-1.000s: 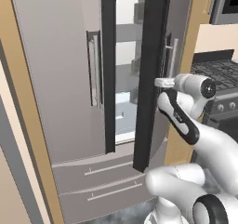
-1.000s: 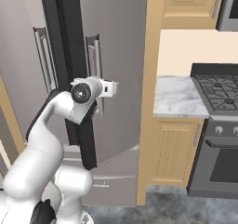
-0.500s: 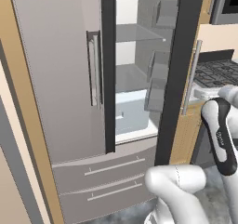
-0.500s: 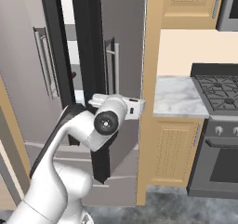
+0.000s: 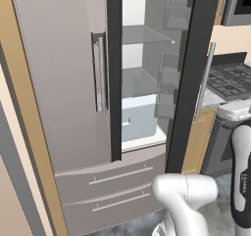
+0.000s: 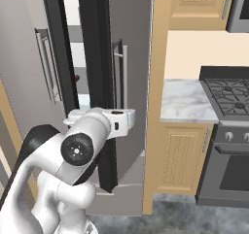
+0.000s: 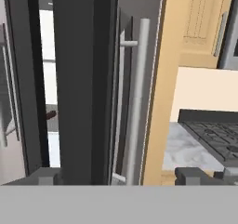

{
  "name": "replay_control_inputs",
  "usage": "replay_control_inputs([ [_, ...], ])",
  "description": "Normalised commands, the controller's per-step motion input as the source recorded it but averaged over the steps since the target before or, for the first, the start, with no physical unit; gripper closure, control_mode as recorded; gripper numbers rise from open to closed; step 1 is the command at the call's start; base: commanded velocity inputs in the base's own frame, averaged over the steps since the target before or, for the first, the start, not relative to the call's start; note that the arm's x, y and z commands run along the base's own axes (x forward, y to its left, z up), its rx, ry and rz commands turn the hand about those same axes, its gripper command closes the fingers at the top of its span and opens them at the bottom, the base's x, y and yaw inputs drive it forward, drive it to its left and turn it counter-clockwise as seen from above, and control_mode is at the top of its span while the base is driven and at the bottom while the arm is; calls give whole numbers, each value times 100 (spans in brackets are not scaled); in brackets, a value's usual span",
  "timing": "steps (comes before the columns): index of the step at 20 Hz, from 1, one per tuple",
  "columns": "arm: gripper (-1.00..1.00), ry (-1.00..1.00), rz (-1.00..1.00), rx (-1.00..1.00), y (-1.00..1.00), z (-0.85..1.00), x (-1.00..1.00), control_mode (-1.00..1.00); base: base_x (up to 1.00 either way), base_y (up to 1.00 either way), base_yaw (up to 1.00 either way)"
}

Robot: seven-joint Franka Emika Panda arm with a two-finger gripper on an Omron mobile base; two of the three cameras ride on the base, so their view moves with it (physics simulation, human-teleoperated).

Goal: Move the hot dog bun to the plate on the dining table and place the condiment next to that plate. Then navigate to the fridge and take the sausage and place it on the plate as well.

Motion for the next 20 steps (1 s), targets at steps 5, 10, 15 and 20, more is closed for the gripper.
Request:
replay_control_inputs([
  [5,-100,2,7,-28,100,40,-48,-100,0,0,0],
  [10,-100,3,2,-32,100,38,-3,-100,0,0,0],
  [15,-100,11,-1,-30,100,8,86,-100,0,0,0],
  [20,-100,6,-4,-32,43,-2,100,-100,0,0,0],
])
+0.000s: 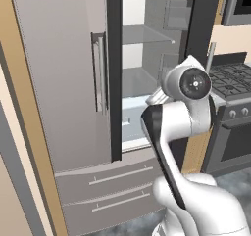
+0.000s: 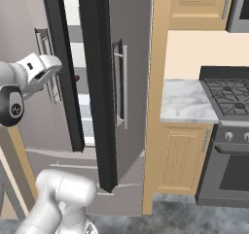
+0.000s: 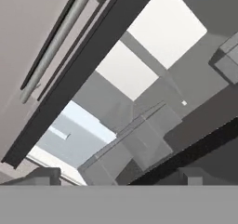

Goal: Move the hot dog bun to the plate on the dining table and place the condiment next to that plate. Then navigate to the fridge and take the sausage and place it on the plate as well.

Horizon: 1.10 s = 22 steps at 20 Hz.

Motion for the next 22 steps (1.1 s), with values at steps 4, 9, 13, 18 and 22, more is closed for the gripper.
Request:
replay_control_inputs([
  [4,-100,4,-3,-32,19,-9,100,-100,0,0,0],
  [9,-100,14,-1,-26,0,-41,96,-100,0,0,0],
  [13,-100,11,0,-23,-1,-51,83,-100,0,0,0],
  [18,-100,0,-1,-21,-24,-35,55,-100,0,0,0],
  [22,-100,0,-1,-18,-42,-27,14,-100,0,0,0],
])
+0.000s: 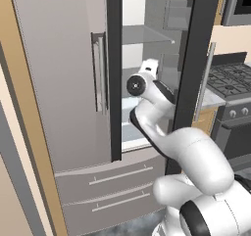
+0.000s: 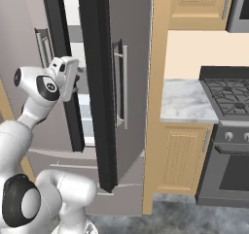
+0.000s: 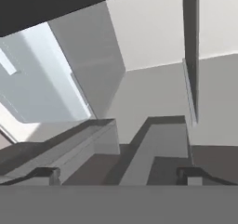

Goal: Move the hot dog bun to the plate on the dining table and place the condiment next to that plate. Then navigate to the fridge and take the sausage and place it on the plate as well.

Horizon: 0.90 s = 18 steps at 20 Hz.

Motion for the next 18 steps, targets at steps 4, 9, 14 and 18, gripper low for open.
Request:
replay_control_inputs([
  [4,-100,0,0,-16,-43,-9,1,-100,0,0,0],
  [9,-100,0,-2,-12,-46,0,-5,-100,0,0,0],
  [14,-100,0,-8,-5,-76,0,-64,-100,0,0,0],
  [18,-100,0,-14,0,-99,0,-100,-100,0,0,0],
])
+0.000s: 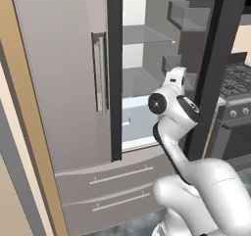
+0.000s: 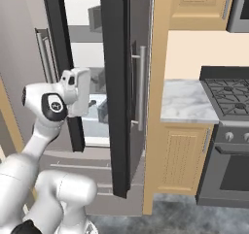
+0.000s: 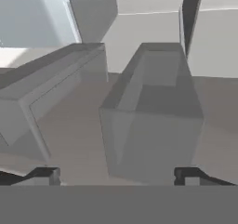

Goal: Move the hot dog bun to the plate on the dining table and place the condiment next to that plate. Then navigate to the fridge and take the sausage and place it on the plate as well.

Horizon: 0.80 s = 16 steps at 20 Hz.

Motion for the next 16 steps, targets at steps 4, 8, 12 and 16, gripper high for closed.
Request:
replay_control_inputs([
  [4,-100,0,-15,0,-100,0,-74,-100,0,0,0],
  [8,-100,7,-17,0,-100,0,-24,-100,0,0,0],
  [12,-100,12,-15,0,-100,11,2,-100,0,0,0],
  [16,-100,9,-7,0,-95,14,6,-100,0,0,0],
])
